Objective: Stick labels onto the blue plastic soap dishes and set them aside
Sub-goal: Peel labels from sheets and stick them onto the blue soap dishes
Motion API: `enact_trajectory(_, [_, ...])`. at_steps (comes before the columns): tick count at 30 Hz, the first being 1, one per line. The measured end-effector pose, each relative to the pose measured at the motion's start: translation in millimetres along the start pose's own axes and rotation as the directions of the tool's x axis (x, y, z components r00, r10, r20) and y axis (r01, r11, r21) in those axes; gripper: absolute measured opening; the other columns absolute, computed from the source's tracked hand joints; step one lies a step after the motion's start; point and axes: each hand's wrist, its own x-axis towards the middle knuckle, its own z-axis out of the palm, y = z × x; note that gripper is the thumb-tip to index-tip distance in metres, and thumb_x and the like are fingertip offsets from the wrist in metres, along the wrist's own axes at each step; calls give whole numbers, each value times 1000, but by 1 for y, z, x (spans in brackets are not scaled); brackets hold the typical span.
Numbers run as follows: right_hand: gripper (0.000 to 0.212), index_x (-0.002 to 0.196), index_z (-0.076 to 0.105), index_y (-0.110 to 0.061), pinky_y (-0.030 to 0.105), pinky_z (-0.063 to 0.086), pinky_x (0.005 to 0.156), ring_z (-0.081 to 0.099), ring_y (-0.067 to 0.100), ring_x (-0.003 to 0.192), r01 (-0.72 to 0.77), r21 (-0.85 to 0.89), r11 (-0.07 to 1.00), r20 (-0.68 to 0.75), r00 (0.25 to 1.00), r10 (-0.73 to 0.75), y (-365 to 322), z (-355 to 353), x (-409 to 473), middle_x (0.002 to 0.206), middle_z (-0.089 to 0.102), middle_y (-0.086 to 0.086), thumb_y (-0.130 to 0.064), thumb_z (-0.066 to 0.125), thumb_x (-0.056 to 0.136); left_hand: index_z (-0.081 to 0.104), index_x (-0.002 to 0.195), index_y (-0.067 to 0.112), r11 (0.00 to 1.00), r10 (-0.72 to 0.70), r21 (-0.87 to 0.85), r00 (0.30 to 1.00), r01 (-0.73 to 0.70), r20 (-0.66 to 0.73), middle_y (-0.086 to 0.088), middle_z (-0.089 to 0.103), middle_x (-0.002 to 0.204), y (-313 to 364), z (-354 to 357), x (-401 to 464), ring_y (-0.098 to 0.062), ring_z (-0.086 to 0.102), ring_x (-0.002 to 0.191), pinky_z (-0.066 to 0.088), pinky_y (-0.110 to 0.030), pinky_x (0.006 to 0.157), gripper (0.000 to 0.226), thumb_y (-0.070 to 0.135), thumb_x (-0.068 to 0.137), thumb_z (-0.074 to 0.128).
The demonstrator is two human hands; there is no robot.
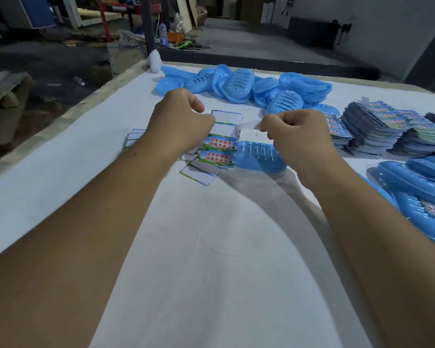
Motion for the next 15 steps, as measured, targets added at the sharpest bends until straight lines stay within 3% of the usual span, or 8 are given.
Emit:
enact_trajectory(4, [49, 93, 66, 11, 26, 27, 54, 34, 16, 61, -54, -8, 999, -9, 999, 54, 0, -1, 0, 69, 45, 9, -34, 61, 73, 56, 101, 24, 989, 42, 142, 999, -40, -11, 4, 62, 91, -5, 1, 0, -18, 60, 89, 38, -29, 62, 18, 27, 85, 66])
enact_trajectory(8, [55, 95, 65, 11, 26, 29, 52, 35, 16, 62, -72, -15, 997, -20, 997, 71, -1, -2, 0, 71, 45, 9, -37, 58, 69, 53, 105, 22, 953, 54, 298, 999, -49, -7, 1, 57, 101, -10, 0, 1, -20, 52, 92, 36, -30, 73, 21, 25, 88, 64])
enact_trajectory(12, [57, 94, 64, 12, 31, 29, 58, 33, 18, 64, -79, -6, 997, -15, 997, 79, -3, -1, 0, 71, 44, 10, -37, 59, 67, 58, 110, 14, 829, 53, 555, 998, -68, 43, -8, 59, 104, -13, 0, 0, -28, 53, 91, 39, -34, 71, 25, 22, 87, 62])
enact_trajectory(15, [53, 90, 67, 9, 26, 29, 54, 35, 16, 62, -68, -12, 998, -9, 998, 68, -3, -1, -1, 68, 47, 9, -38, 60, 67, 61, 108, 15, 736, 62, 671, 996, -88, 63, -8, 55, 95, -14, -1, -1, -30, 54, 88, 39, -35, 70, 24, 23, 86, 63])
